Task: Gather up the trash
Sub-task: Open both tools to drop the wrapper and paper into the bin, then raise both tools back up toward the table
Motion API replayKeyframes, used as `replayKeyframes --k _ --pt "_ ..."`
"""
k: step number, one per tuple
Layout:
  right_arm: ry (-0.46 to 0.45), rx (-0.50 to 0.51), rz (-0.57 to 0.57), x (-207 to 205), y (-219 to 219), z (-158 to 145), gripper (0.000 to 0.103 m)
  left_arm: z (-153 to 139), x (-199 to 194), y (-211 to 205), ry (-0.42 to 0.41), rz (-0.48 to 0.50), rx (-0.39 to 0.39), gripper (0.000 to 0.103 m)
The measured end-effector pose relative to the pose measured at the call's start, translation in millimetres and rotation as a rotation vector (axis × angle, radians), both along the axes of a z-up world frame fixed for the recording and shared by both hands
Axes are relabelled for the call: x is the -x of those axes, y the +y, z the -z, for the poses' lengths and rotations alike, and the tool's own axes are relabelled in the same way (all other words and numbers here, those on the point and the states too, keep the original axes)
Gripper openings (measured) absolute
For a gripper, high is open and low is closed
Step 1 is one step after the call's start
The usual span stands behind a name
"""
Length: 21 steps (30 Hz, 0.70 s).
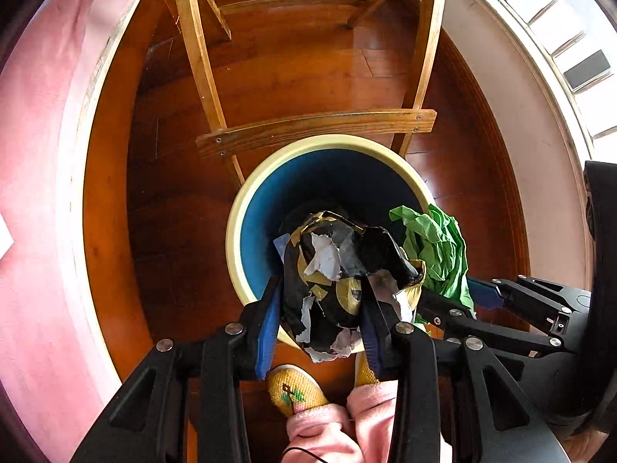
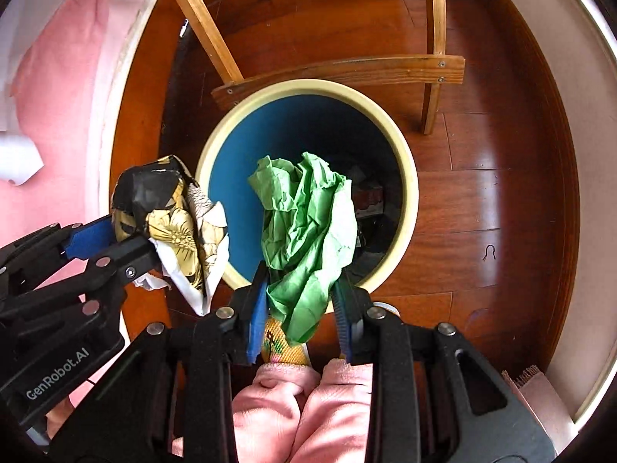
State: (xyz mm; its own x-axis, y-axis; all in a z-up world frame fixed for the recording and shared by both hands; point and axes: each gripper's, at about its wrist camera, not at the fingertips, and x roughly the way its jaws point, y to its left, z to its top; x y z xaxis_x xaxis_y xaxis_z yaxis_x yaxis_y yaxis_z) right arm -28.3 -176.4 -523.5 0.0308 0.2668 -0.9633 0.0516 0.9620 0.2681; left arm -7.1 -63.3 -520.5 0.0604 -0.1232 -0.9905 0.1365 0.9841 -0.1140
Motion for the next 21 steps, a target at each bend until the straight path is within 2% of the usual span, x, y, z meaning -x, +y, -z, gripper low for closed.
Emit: replayKeyframes --k 3,6,7,8,14,21 --pt "-0.003 -0.006 -0.003 -6.8 -1.3 4.1 0.033 5.1 -0.2 10.0 0.025 -0.035 0.017 0.042" --pt "0.007 0.016 0.004 -14.0 -4.9 10.3 0.049 1.9 -14.0 27.5 0.033 -0.066 0.025 0.062" --pt "0.003 0.025 0.007 -15.1 -5.7 9.5 0.052 -1.1 -16.2 30.2 0.022 -0.074 0.027 0.071" --pt "-0.002 0.031 0.011 -15.9 -5.3 9.0 0.054 -4.2 -16.8 33.1 0.012 -0.078 0.026 0.075" --pt "-0.028 0.045 0.027 -22.1 -11.3 -2.8 0.058 -34.0 -23.1 46.0 -0.005 -0.08 0.01 0.075" --pt "-0.031 0.034 0.095 -15.2 -17.9 -47.9 0.058 -108.6 -19.5 58.0 -0.038 -0.103 -0.011 0.075"
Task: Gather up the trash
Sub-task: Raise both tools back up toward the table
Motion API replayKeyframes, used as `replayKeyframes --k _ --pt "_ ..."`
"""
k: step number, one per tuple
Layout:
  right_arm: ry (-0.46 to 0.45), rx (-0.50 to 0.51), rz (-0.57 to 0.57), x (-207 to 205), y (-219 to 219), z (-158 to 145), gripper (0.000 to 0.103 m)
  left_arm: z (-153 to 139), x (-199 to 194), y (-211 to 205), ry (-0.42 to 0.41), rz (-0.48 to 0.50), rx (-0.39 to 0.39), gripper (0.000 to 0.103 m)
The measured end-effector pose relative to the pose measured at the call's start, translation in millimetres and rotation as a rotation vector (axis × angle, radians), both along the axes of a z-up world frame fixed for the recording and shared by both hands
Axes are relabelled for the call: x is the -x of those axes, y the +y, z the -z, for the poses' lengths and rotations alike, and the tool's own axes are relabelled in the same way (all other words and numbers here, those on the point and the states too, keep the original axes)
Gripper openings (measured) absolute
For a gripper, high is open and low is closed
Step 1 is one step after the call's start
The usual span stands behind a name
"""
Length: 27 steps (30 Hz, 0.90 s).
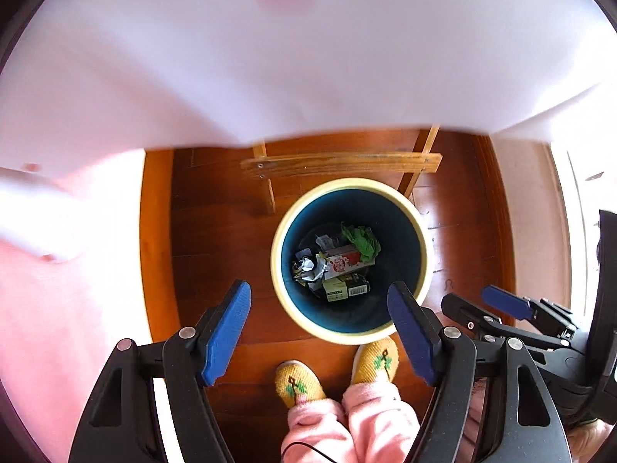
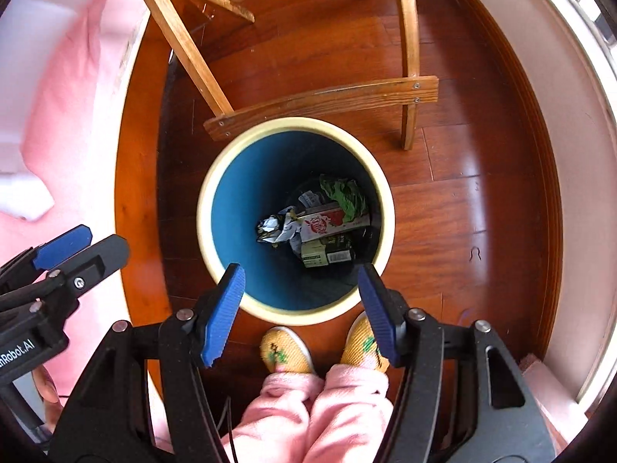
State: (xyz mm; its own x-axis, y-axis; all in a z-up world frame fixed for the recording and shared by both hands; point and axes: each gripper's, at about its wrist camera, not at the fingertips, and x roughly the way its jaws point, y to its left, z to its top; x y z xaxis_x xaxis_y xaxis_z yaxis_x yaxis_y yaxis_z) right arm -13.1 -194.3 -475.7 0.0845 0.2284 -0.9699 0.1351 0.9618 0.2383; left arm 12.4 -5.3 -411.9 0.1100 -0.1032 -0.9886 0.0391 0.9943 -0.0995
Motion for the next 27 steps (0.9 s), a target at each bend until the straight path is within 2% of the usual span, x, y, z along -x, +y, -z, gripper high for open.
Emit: replayKeyframes --k 8,17,20,23,27 --pt "-0.017 -0.032 0.011 18.0 -0.6 -85.1 0.058 -117.2 9.9 13.1 -0.036 -0.033 0.016 0.074" --pt "-0.124 -0.074 -0.014 34.8 -11.0 -219.7 0.058 -262.5 26.6 27.8 -0.142 -0.085 0.019 0.075" --pt "-0.17 -0.078 -0.031 36.8 -14.2 -262.8 0.058 -300.8 28.0 35.1 -0.166 -0.106 0.006 0.073" --pt "-0.208 -0.087 -0.045 35.0 -17.6 -300.4 0.058 -331.5 24.1 38.7 -0.211 -0.127 -0.088 0.064" --pt "-0.272 -0.094 -0.072 22.4 -22.6 -343.1 0.058 -365.0 10.1 45.7 -0.222 -0.173 -0.067 0.059"
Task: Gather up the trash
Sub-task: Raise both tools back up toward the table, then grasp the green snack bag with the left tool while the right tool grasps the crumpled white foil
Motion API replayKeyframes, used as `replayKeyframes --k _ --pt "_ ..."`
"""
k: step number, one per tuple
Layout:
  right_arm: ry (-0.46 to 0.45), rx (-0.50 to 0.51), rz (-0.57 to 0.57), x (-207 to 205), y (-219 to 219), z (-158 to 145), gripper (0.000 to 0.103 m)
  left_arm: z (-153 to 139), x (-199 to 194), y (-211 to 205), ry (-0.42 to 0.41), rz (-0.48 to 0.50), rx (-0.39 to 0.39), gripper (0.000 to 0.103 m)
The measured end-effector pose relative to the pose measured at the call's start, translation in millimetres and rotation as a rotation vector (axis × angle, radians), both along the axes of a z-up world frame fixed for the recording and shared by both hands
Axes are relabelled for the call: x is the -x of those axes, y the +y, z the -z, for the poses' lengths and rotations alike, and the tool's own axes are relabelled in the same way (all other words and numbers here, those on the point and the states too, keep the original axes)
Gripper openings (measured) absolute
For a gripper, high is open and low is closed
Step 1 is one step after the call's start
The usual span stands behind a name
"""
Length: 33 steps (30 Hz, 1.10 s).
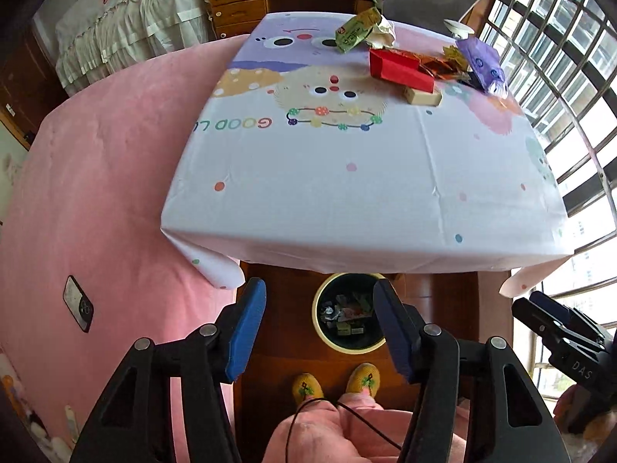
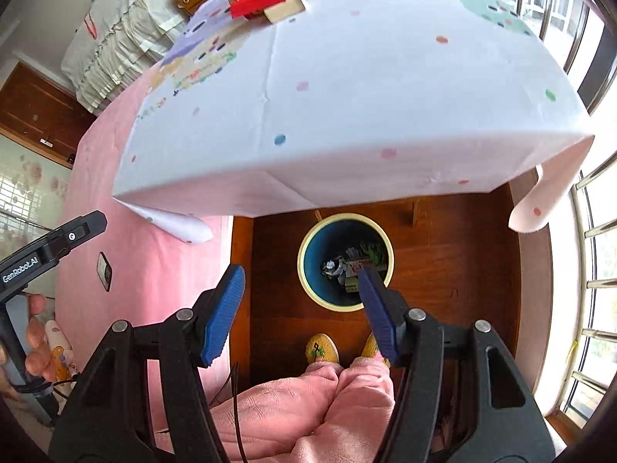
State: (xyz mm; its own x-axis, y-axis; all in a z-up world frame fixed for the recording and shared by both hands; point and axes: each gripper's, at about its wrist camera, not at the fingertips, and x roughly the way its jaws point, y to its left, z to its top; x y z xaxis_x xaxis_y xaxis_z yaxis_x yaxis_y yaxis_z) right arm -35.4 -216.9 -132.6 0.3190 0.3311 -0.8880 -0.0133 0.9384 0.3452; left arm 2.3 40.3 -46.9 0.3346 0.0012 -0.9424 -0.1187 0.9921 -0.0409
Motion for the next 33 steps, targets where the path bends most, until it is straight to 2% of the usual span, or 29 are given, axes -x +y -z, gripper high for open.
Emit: replayKeyframes --k 4,8,15,24,33 --pt "-0.112 -0.003 -0.014 -20.5 -7.7 -39.4 0.058 -26.9 -20.5 1.6 -0.057 -0.035 -0.035 0.059" --pt "-0.176 -0.016 -0.04 -48.2 -13.8 -69.4 0.058 -46.1 -39.8 -6.2 -0.106 -0.027 -0.073 0.059" --pt "-0.246 -0.039 -0.061 -98.3 -15.7 -94.9 0.058 -60.7 -88.9 -11.3 -0.149 0.008 -0.086 0.059" --pt "-0.289 -0.015 -0.071 -169.8 9.0 -108.5 0.058 -40.7 -210.0 2.1 -0.17 0.158 -0.076 0.059" --pt "-0.223 0.018 0.074 -280.6 42.7 -102.5 0.058 -6.0 -366.3 15.9 -0.117 0.358 -0.017 0.059"
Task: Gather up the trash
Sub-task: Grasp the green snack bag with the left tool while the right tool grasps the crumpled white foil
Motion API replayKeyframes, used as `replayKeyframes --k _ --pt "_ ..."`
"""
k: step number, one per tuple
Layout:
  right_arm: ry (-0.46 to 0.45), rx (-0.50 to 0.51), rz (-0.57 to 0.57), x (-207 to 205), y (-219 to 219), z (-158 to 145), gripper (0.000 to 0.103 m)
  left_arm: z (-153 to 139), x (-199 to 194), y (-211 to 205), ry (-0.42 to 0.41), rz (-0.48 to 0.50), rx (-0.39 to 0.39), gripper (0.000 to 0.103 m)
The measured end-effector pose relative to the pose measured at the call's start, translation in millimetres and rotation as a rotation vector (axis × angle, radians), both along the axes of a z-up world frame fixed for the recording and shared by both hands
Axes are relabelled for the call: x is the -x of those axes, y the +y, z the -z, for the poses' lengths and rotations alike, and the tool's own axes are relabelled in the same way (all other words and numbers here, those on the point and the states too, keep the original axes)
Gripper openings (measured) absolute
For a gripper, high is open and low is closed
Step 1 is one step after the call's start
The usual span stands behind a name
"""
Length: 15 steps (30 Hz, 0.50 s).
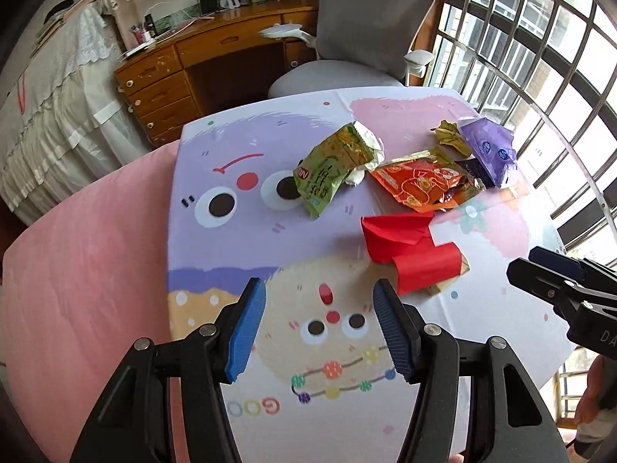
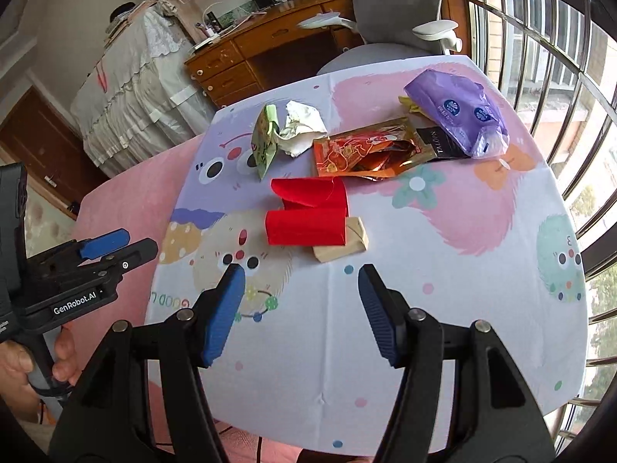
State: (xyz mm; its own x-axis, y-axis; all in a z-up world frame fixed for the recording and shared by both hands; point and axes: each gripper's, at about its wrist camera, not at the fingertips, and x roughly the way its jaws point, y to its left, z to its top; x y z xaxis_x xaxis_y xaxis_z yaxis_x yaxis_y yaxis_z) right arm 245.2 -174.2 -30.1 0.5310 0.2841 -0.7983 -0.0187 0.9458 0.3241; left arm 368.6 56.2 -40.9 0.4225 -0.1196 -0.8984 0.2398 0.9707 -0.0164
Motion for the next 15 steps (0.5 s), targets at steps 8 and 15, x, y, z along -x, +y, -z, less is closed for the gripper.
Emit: replayKeyframes --k 8,15 --pt "0.045 -0.003 0.162 -107.0 17.5 7.4 0.054 33.6 -105.3 -22.7 0.003 0.151 0.026 0.059" --pt "0.056 0.0 0.239 -163.0 11.6 9.6 0.051 71.4 -167.8 -36.5 0.064 0.284 0.057 0.059"
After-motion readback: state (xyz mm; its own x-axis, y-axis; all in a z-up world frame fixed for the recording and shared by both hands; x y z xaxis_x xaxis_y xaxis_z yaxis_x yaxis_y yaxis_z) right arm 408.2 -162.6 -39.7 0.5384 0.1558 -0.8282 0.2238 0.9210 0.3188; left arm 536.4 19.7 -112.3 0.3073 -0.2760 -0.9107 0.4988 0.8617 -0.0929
